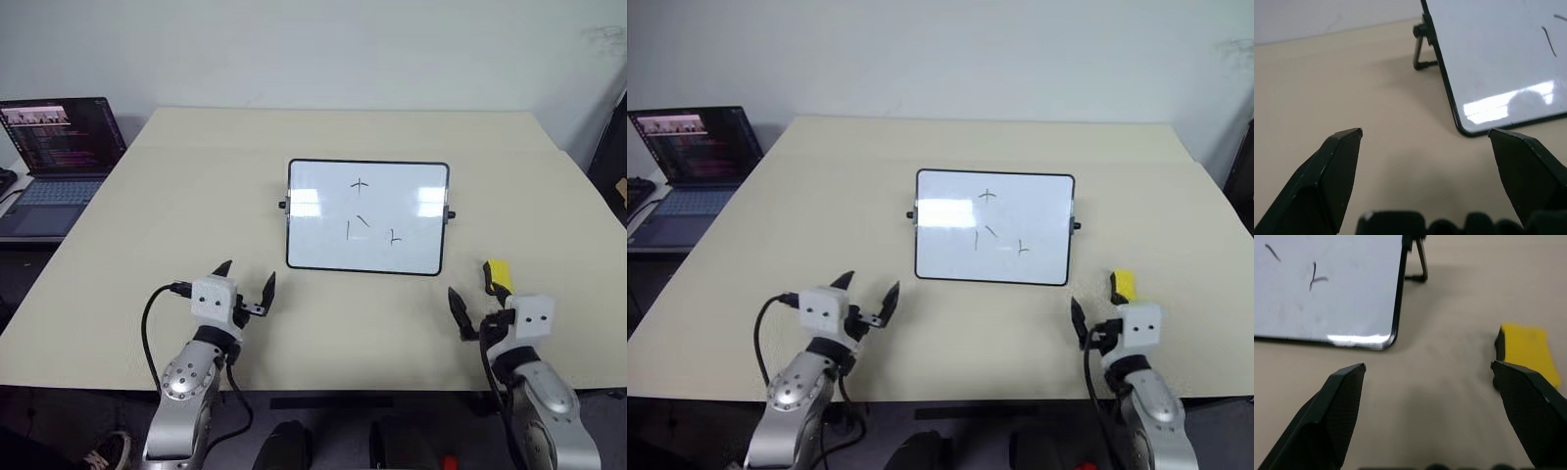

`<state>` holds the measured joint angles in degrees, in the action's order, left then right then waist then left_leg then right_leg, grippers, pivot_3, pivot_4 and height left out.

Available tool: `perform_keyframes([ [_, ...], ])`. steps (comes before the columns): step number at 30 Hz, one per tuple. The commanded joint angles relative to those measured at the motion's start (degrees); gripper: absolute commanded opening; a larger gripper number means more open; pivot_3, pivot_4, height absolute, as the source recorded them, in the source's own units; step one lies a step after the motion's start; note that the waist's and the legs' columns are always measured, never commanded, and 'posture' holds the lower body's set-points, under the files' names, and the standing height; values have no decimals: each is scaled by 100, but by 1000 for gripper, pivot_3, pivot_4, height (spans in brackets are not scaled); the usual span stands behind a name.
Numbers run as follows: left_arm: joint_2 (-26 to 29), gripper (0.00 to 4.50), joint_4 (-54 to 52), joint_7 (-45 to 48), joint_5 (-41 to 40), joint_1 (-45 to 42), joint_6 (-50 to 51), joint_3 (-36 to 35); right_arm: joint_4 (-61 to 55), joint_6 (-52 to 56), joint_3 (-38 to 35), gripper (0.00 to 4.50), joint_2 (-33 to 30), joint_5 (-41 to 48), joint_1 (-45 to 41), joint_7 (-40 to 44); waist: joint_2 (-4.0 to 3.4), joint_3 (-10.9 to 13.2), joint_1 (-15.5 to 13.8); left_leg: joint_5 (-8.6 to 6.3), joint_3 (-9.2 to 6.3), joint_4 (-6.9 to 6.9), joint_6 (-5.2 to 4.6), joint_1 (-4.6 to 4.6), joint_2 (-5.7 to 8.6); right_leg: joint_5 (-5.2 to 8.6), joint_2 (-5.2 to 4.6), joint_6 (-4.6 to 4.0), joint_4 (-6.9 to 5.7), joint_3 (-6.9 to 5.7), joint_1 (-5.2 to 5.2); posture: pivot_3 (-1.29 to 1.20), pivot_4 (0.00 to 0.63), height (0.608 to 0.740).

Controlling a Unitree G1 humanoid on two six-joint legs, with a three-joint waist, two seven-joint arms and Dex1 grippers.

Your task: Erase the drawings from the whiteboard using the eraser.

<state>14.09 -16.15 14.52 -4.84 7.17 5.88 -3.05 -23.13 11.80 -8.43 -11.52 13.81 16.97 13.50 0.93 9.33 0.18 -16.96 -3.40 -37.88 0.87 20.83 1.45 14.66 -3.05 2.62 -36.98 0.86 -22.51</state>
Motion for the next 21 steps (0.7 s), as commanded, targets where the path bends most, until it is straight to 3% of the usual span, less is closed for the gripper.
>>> perform_keyframes([
  [1, 74, 4500, 124, 61, 90, -318, -211, 40, -341, 185, 34, 4475, -19, -23, -189, -126, 0, 0, 6, 0, 3, -1, 0, 0, 0, 0, 0, 0, 1, 0, 0, 0, 150, 740],
  [5, 109, 4500, 360, 153, 73, -572, -308, 54, -436, 125, 31, 4475, -48, -192, -414, -235, 0, 0, 6, 1, 13, -6, 0, -8, 1, 12, 3, 27, -1, -8, 5, 0, 150, 740],
  [14, 489, 4500, 480, 688, -165, -980, -463, -100, -929, 532, 130, 4475, 136, -103, -503, -492, 0, 0, -1, -1, 0, 3, 1, 1, 1, -1, 1, 1, 1, -4, -3, 0, 150, 740],
  [21, 235, 4500, 972, 1412, -439, -1948, -510, 500, -901, 845, -377, 4475, 17, 43, -826, -645, 0, 0, -25, -1, 2, 0, 1, 1, 10, -1, 7, 3, 0, -12, -1, 0, 150, 740],
])
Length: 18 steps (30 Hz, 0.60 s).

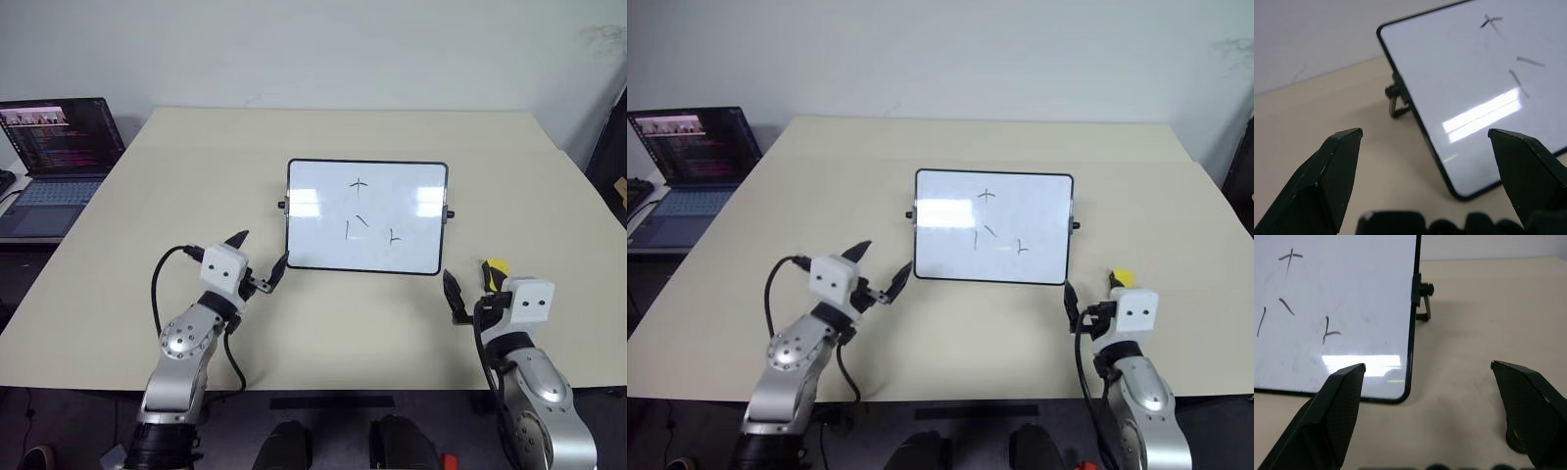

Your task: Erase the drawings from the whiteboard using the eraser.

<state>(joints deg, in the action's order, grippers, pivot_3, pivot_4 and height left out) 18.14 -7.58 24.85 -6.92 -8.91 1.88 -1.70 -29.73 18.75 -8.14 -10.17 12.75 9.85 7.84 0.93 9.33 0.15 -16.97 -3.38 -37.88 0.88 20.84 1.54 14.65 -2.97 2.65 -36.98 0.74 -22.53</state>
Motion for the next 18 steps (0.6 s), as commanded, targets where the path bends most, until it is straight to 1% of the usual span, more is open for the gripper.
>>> perform_keyframes([
  [1, -200, 4500, 193, 596, -327, -478, -100, 460, -322, 235, -532, 4475, -152, 191, -128, -124, 1, 0, -26, 0, -4, -1, 0, 2, 6, 0, 4, 2, 0, -3, 1, 0, 150, 740],
  [4, -186, 4500, 419, 1199, -622, -903, 45, 632, -551, 595, -818, 4475, -271, 460, -223, -137, 1, 0, -6, -1, -1, -1, -1, 3, 11, 2, 2, 7, 0, 0, 2, 0, 150, 740],
  [8, -45, 4500, 703, 2046, -908, -1409, 267, 877, -497, 1415, -1017, 4475, -569, 700, -488, -161, -2, 0, 55, -1, 4, 1, -3, 1, 4, 3, 10, 7, -4, 1, -2, 0, 150, 740],
  [11, 53, 4500, 797, 2591, -1003, -1665, 375, 1095, -327, 2030, -1213, 4475, -806, 874, -810, -232, -2, 1, 95, -3, 9, 1, -5, 0, 4, 3, 11, 7, -4, 5, -2, 0, 150, 740],
  [14, 203, 4500, 749, 3050, -1059, -1844, 509, 1234, -70, 2675, -1215, 4475, -1013, 903, -1226, -305, -2, 2, 116, -4, 8, 0, -8, 1, 5, 3, 10, 7, -3, 4, -2, 0, 150, 740],
  [18, 365, 4500, 701, 3466, -1157, -2035, 696, 1284, 439, 2955, -1164, 4475, -1152, 816, -1697, -341, -2, 3, 130, -4, 6, 1, -9, 1, 4, 3, 11, 6, -4, 4, -2, 0, 150, 740],
])
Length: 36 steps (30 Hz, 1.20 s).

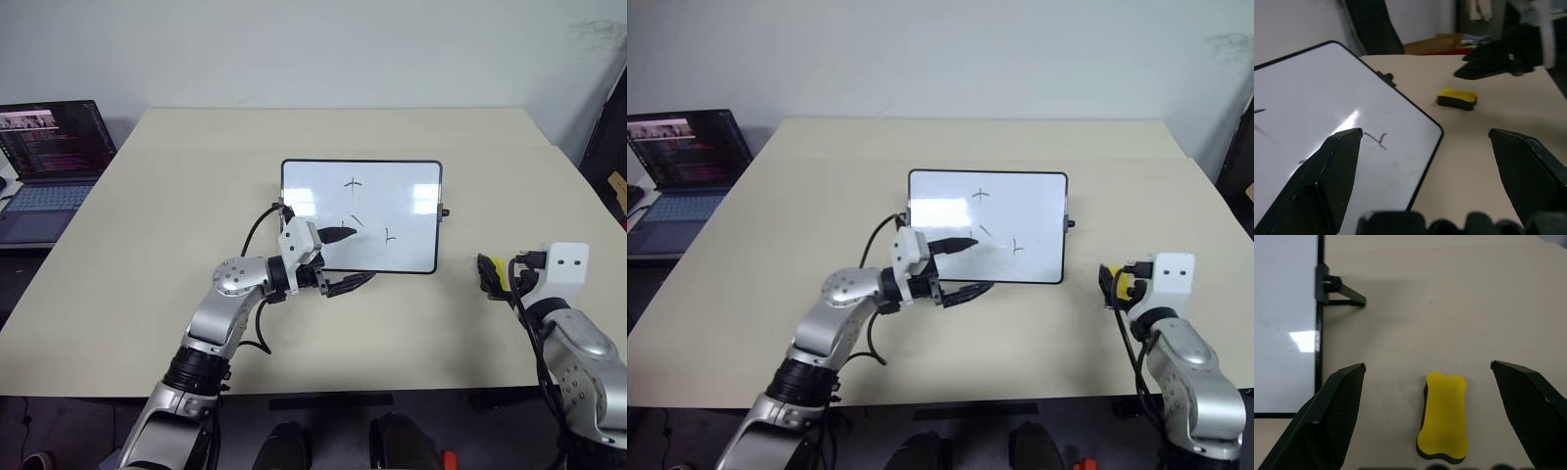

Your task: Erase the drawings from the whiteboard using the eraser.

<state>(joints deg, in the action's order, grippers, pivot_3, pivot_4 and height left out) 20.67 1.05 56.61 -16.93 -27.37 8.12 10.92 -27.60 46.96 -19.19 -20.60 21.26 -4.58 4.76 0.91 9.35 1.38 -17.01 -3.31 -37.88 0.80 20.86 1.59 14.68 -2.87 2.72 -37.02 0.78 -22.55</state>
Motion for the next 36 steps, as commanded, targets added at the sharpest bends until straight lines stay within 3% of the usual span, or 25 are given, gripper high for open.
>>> perform_keyframes([
  [1, 154, 4500, -156, 403, -180, -255, 115, 21, 374, 164, -26, 4475, -140, -47, -353, 3, 0, 0, 9, 0, 1, 0, -1, 1, 0, 0, 0, 0, 0, 1, -1, 0, 150, 740],
  [22, 289, 4500, -8, 880, -116, -339, -133, -64, 1866, -270, 61, 4475, -139, -340, -965, 177, -2, 1, 17, -5, 8, 0, -8, 5, 2, 1, -4, 3, 0, 7, -7, 0, 150, 740],
  [25, 301, 4500, -35, 876, -112, -339, -120, -60, 1990, -326, 46, 3896, -154, -357, -1003, 194, -2, 1, 17, -5, 8, 0, -8, 6, 2, 1, -3, 3, 0, 7, -8, 0, 150, 740],
  [32, 287, 4500, -109, 763, -110, -308, -62, -79, 2040, -312, 35, 1393, -148, -363, -998, 225, -2, 1, 17, -5, 8, 0, -8, 6, 2, 1, -4, 3, 0, 7, -8, 0, 150, 740],
  [33, 272, 4500, -122, 714, -114, -298, -49, -93, 2020, -309, 40, 1154, -140, -366, -993, 227, -2, 1, 17, -5, 8, 0, -8, 5, 2, 1, -4, 3, 0, 7, -8, 0, 150, 740],
  [36, 249, 4500, -216, 484, -153, -268, 95, -167, 1860, -306, 110, 1129, -125, -396, -982, 218, -2, 1, 17, -5, 8, -1, -8, 5, 2, 1, -4, 3, -1, 8, -8, 0, 150, 740],
])
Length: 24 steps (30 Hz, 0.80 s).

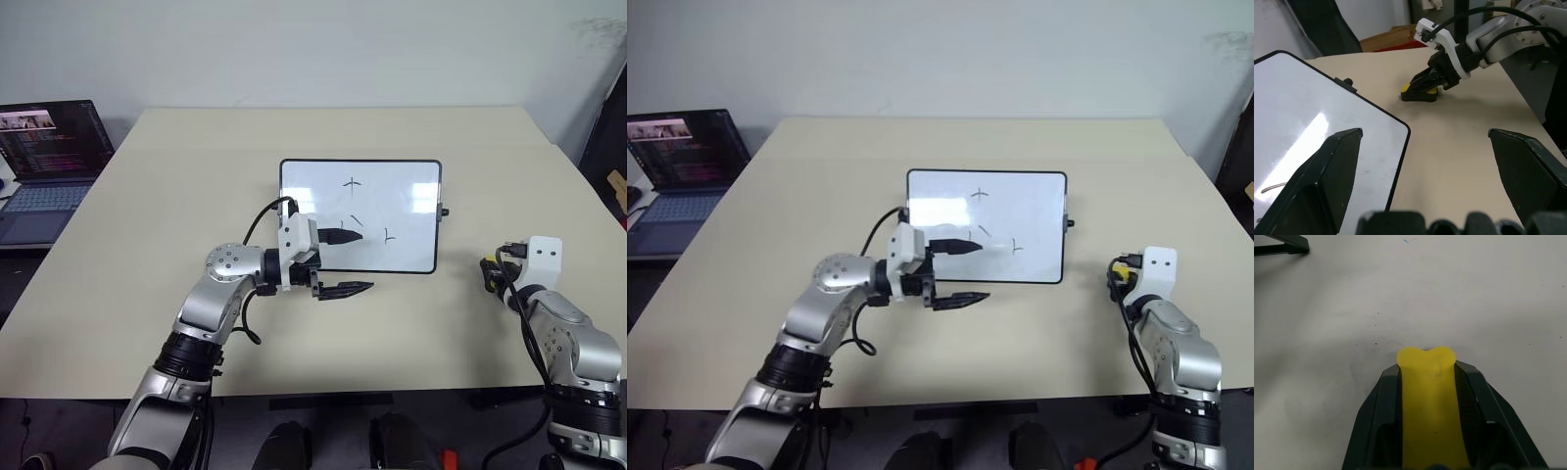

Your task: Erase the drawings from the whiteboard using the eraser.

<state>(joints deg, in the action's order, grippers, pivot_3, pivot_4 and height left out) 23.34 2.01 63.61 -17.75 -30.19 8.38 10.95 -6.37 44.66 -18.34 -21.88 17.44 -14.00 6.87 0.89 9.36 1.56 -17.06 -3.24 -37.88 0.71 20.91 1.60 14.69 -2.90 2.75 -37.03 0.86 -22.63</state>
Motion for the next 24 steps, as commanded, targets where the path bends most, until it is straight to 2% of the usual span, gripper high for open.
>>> perform_keyframes([
  [1, -12, 4500, -364, -334, -80, 28, 160, -211, -351, -89, 72, 1129, -9, -42, -22, 14, 0, 0, 1, 0, 0, 0, 0, 0, 0, 0, 0, 0, 0, 0, 0, 0, 150, 740],
  [9, 276, 4500, -937, -1548, -38, 246, 1441, -798, -1991, -197, 856, 1123, -22, -177, 385, 223, -3, 2, 21, 0, -1, 1, 0, 2, -3, 1, 0, 1, -2, 3, -4, 0, 150, 740],
  [14, 389, 4500, -1119, -2358, 22, 18, 2236, -1111, -2433, -463, 1673, 1123, 51, -550, 10, 186, -1, 3, 11, 0, -4, -2, 1, 2, -1, 0, -1, 2, -2, -2, -4, 0, 150, 740],
  [20, 412, 4500, -866, -2945, 259, -384, 2425, -1247, -969, -1363, 2891, 1122, 384, -1380, -1615, 376, 1, 5, 35, 2, -2, -3, 3, -2, 2, -2, 1, 1, -9, -3, -9, 0, 150, 740],
  [24, 424, 4500, -795, -3012, 319, -458, 2377, -1197, 413, -2123, 3314, 1122, 740, -1815, -2688, 498, 2, 4, 30, 15, 6, -1, 28, 15, 2, -2, -3, 0, -8, 3, -36, 0, 150, 740],
])
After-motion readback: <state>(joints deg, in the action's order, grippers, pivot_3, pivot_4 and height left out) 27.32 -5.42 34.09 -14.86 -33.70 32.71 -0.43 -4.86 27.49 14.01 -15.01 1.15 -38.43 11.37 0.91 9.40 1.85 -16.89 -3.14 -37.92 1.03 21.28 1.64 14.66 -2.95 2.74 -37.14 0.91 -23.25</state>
